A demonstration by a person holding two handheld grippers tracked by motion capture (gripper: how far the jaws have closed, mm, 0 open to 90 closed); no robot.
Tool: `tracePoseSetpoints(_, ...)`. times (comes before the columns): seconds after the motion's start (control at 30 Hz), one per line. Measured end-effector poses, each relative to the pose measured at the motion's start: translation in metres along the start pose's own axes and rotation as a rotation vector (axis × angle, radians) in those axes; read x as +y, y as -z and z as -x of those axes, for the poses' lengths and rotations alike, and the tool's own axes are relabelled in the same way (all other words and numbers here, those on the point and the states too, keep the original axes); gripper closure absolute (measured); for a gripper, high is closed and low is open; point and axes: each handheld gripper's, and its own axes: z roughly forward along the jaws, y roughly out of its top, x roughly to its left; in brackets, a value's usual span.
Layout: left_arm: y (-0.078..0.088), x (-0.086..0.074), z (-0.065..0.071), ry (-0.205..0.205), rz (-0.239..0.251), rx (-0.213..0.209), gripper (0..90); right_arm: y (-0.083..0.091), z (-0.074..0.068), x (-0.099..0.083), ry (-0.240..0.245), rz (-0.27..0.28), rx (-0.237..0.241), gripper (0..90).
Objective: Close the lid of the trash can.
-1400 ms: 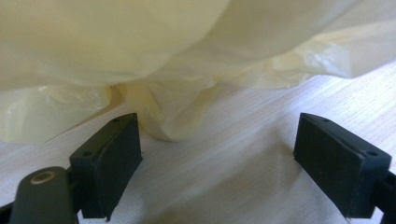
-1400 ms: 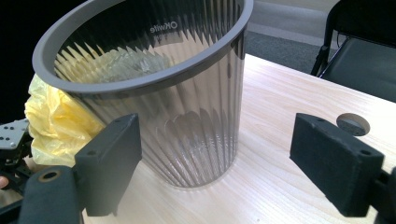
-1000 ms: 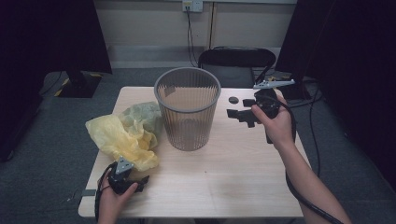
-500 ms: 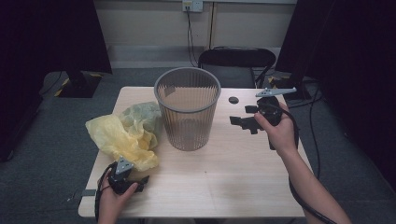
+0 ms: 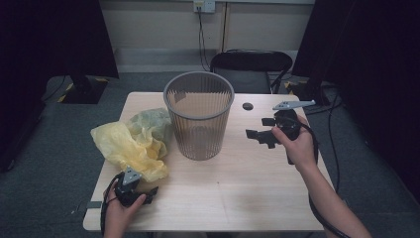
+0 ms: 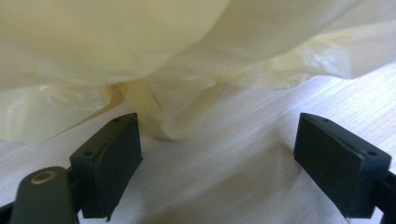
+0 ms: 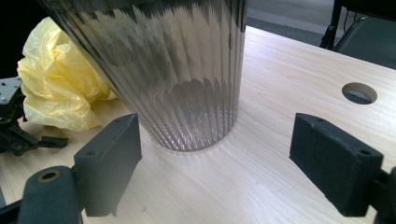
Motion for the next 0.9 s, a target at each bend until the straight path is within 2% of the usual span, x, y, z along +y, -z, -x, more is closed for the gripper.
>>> tracePoseSetpoints(0.37,0.000,0.000,0.000,0.001,0.000,0.001,14.3,0.001,0.005,-0.018,-0.004,-0.003,0.007,15.6)
tracePoseSetpoints(0.67,0.000,0.000,0.000,0.001,0.000,0.000,14.4,0.003,0.012,-0.030,-0.006,-0.010,-0.007,15.7)
tracePoseSetpoints(0.9,0.000,0.000,0.000,0.000,0.000,0.001,14.3,0.001,0.017,-0.045,-0.023,-0.017,-0.004,15.6)
